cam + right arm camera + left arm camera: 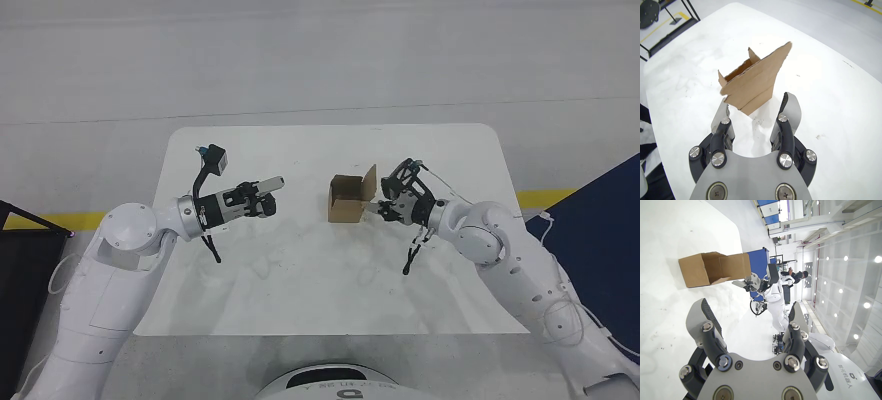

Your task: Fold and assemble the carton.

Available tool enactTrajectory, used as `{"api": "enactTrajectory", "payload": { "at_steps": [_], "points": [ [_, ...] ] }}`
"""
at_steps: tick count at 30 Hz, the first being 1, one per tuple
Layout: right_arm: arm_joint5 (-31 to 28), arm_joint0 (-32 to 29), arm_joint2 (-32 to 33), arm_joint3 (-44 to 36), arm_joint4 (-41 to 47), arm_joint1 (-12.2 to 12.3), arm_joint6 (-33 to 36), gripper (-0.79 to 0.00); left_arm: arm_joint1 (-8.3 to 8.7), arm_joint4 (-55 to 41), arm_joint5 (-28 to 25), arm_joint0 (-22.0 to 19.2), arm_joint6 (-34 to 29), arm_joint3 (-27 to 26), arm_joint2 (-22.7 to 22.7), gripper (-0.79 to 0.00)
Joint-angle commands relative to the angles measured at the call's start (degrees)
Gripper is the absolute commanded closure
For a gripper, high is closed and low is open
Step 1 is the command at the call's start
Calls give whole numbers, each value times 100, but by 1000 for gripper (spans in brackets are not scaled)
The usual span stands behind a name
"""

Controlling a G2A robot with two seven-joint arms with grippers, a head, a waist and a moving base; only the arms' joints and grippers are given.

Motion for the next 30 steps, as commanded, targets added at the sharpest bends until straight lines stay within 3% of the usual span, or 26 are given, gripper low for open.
{"api": "enactTrajectory", "payload": {
  "at_steps": [1,3,5,6,10,12,16,19,23,27,28,29,30],
  "points": [
    [102,33,-40,86,62,-30,-55,-326,0,0,0,0,0,0,0,-785],
    [159,79,-100,109,58,-56,-17,-259,0,0,0,0,0,0,0,-785],
    [213,140,-154,137,16,-79,59,-40,0,0,0,0,0,0,0,-785],
    [227,159,-170,143,19,-90,65,0,0,0,0,0,0,0,0,-785],
    [149,244,-156,121,-35,-102,183,0,0,0,0,0,0,0,0,-785],
    [-202,284,-128,76,28,-90,286,0,0,0,0,0,0,0,0,-785],
    [-1563,504,-11,241,517,-24,812,0,0,0,0,0,0,0,0,-785],
    [-2491,768,10,460,723,55,1606,0,0,0,0,0,0,0,0,-785],
    [-2909,1090,-91,561,1150,124,2483,0,0,0,0,0,0,0,0,-785],
    [-2818,1417,-491,791,1297,202,2574,0,0,0,0,0,0,0,0,-785],
    [-2811,1503,-599,836,1325,216,2581,-22,0,0,0,0,0,0,0,-785],
    [-2834,1577,-689,865,1372,225,2557,-252,0,0,0,0,0,0,0,-785],
    [-2882,1635,-752,901,1421,235,2510,-400,0,0,0,0,0,0,0,-785]
  ]
}}
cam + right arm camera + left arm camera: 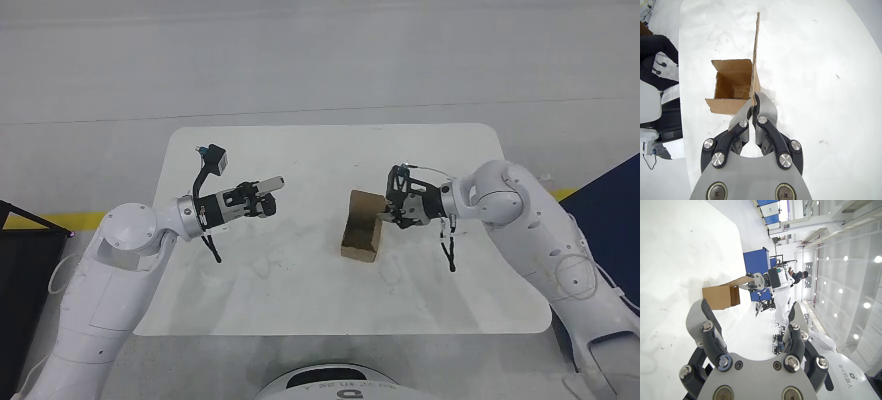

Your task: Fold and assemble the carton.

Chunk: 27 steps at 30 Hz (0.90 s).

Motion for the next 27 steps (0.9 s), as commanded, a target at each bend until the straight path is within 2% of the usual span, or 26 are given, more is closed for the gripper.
{"api": "enactTrajectory", "payload": {
  "at_steps": [1,2,6,11,17,27],
  "points": [
    [-95,121,-112,90,110,20,-90,-606,0,0,0,0,0,0,0,-785],
    [-126,146,-108,121,140,29,-122,-785,0,0,0,0,0,0,0,-785],
    [-117,1,81,54,101,88,-414,-785,0,0,0,0,0,0,0,-785],
    [-49,-553,563,-142,-150,225,-1015,-785,0,0,0,0,0,0,0,-785],
    [264,-1146,831,-583,-358,321,-1315,-785,0,0,0,0,0,0,0,-785],
    [1536,-1154,436,-1032,-829,234,-862,-785,0,0,0,0,0,0,0,-785]
  ]
}}
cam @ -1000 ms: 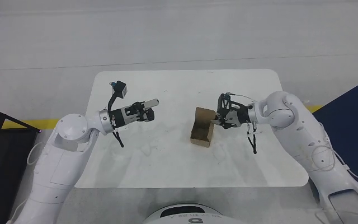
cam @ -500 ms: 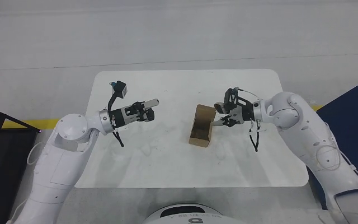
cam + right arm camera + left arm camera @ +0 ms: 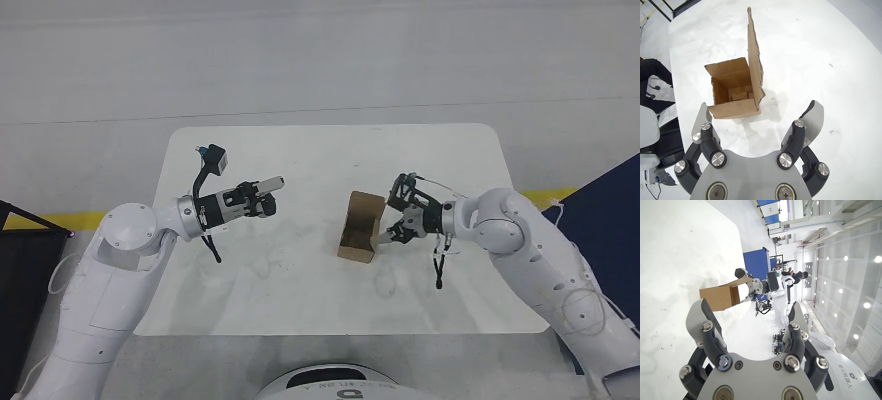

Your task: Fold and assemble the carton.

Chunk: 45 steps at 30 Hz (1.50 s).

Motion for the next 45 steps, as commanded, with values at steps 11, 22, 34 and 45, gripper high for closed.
{"api": "enactTrajectory", "payload": {
  "at_steps": [11,22,34,45],
  "points": [
    [851,433,-652,-62,-411,-187,737,-785,0,0,0,0,0,0,0,-785],
    [1098,348,-302,-339,-443,-126,753,-785,0,0,0,0,0,0,0,-785],
    [1036,-24,-30,-312,-269,-91,-148,-785,83,3399,425,-390,-648,-675,1093,-785],
    [-393,-1490,1312,195,96,182,-1963,-785,-247,4652,619,-1587,-897,95,2726,-785]
  ]
}}
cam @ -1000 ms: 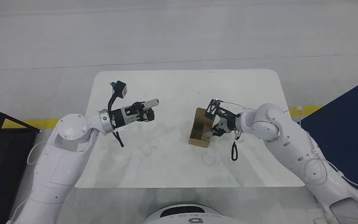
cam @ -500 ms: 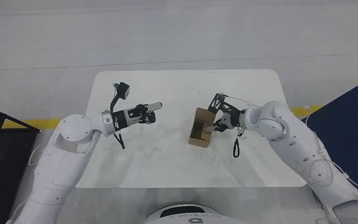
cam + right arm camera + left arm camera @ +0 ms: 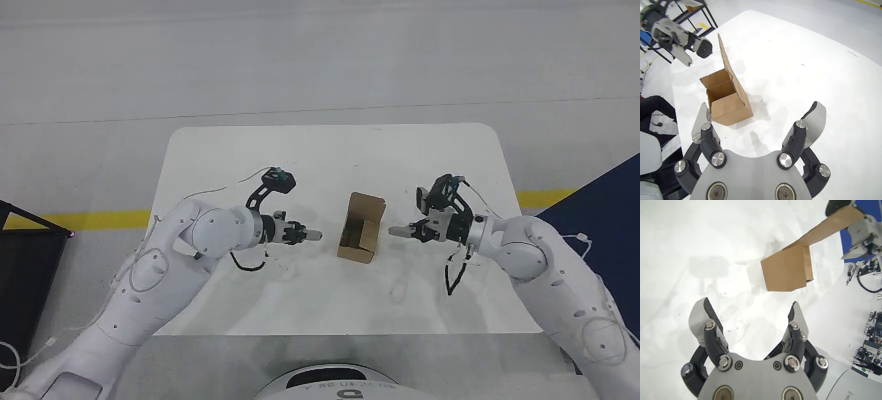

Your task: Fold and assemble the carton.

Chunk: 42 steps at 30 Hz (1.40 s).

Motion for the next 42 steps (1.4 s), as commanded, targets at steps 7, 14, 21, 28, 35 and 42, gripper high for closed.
{"api": "enactTrajectory", "payload": {
  "at_steps": [7,14,21,28,35,42],
  "points": [
    [-819,44,-96,439,159,-31,-265,-785,-416,-345,423,-823,430,690,872,-785],
    [-1152,478,-657,805,535,-147,11,-785,-720,-416,733,-1251,667,1187,1400,-785],
    [-1210,1029,-1292,1192,775,-320,294,-785,-904,-387,858,-1405,756,1447,1682,-785],
    [-1182,1195,-1461,1386,816,-390,265,-785,-1008,-161,943,-1515,595,1462,1861,-372],
    [-1112,1052,-1318,1355,734,-369,59,-785,-1052,32,1234,-1573,421,1247,1846,0],
    [-1021,680,-919,1090,615,-275,-192,-785,-1056,204,1549,-1515,338,937,1750,0]
  ]
}}
